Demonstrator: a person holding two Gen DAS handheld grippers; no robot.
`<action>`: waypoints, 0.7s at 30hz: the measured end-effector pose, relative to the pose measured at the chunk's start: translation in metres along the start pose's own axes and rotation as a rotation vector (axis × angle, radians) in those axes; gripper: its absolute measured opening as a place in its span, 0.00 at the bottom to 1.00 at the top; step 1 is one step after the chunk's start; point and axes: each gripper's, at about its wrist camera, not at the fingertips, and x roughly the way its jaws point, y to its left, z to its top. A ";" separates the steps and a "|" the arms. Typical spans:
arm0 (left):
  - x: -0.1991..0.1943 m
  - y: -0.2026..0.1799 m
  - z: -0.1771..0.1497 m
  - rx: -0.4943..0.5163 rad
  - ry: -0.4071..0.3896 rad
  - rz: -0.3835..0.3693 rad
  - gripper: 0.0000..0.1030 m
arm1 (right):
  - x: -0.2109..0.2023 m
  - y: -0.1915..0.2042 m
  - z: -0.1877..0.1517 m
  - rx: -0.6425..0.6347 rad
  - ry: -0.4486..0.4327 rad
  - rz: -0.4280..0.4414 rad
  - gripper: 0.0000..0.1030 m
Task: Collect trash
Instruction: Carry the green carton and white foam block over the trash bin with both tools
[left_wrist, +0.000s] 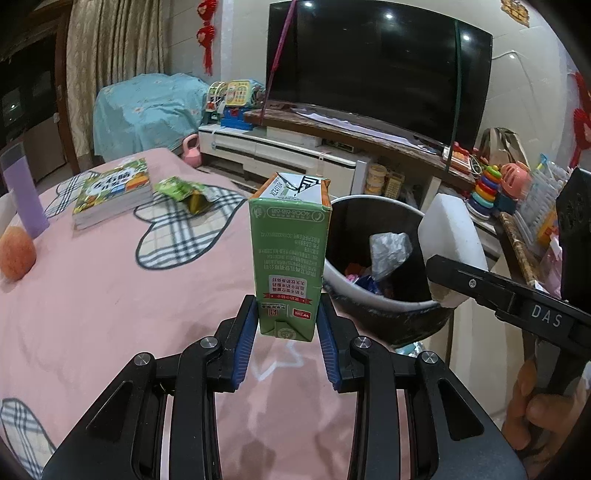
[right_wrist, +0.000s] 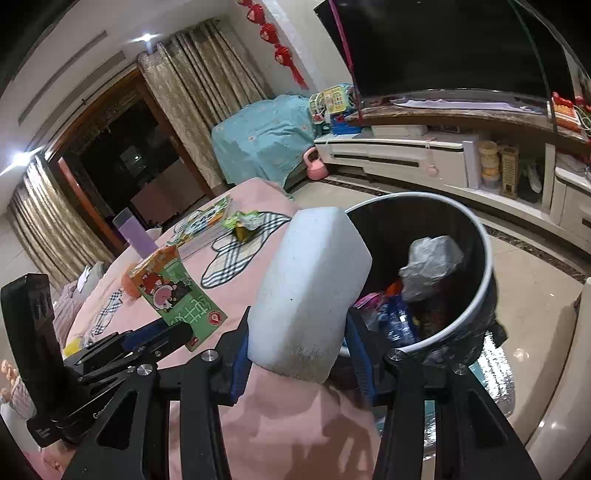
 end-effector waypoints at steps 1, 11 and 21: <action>0.001 -0.002 0.001 0.003 0.000 -0.001 0.30 | -0.001 -0.002 0.002 0.001 -0.002 -0.004 0.46; 0.010 -0.021 0.019 0.040 -0.008 -0.022 0.30 | -0.004 -0.019 0.014 -0.005 0.001 -0.027 0.46; 0.024 -0.041 0.039 0.076 0.000 -0.048 0.30 | 0.001 -0.036 0.024 0.004 0.026 -0.048 0.47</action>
